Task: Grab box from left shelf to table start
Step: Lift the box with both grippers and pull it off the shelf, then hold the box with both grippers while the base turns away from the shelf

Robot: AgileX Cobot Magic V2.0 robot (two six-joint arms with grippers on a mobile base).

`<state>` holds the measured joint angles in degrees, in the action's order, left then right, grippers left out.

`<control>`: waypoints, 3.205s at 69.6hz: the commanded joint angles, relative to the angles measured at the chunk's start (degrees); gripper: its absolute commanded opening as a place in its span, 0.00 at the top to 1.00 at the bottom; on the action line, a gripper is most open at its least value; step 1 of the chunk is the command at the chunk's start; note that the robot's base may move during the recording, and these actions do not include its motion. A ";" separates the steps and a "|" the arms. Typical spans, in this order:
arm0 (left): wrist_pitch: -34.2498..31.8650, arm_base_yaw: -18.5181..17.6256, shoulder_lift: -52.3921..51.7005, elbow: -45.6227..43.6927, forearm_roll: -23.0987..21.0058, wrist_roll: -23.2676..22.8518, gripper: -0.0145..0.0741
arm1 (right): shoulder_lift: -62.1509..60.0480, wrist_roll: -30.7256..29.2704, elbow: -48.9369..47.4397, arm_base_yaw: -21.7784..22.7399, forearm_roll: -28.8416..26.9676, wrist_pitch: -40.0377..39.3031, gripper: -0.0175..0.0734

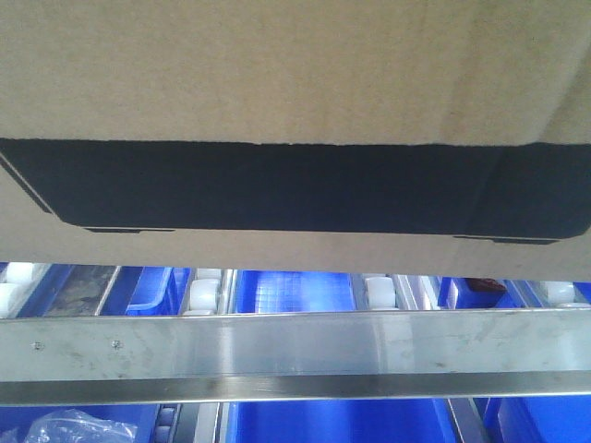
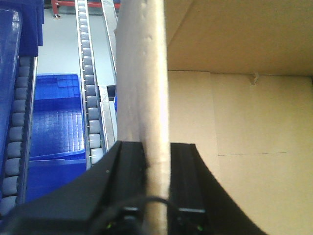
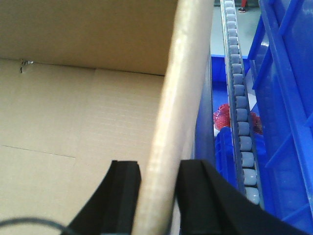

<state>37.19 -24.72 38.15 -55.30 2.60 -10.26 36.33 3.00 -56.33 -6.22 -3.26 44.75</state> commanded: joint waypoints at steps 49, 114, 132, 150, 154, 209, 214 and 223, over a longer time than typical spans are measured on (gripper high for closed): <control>-9.57 -0.90 -0.86 -2.66 -8.73 -0.03 0.95 | 0.05 0.09 -2.01 0.11 -1.41 -10.97 0.75; -9.34 -0.90 2.08 -2.53 -8.73 -0.03 0.94 | 0.05 0.09 -2.01 0.11 -1.41 -10.97 0.75; -9.34 -0.90 2.08 -2.53 -8.73 -0.03 0.95 | 0.05 0.09 -2.01 0.11 -1.41 -10.97 0.75; -9.34 -0.90 2.08 -2.53 -8.73 -0.03 0.95 | 0.05 0.09 -2.01 0.11 -1.41 -10.97 0.75; -9.34 -0.90 2.08 -2.53 -8.73 -0.03 0.95 | 0.05 0.09 -2.01 0.11 -1.41 -10.97 0.75; -9.34 -0.90 2.08 -2.53 -8.73 -0.03 0.95 | 0.05 0.09 -2.01 0.11 -1.41 -10.97 0.75; -9.34 -0.90 2.08 -2.53 -8.73 -0.03 0.95 | 0.05 0.09 -2.01 0.11 -1.41 -10.97 0.75; -9.34 -0.90 2.08 -2.53 -8.73 -0.03 0.95 | 0.05 0.09 -2.01 0.11 -1.41 -10.97 0.75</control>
<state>37.27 -24.72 40.71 -55.30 1.77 -10.17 36.24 3.00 -56.33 -6.22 -2.21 44.65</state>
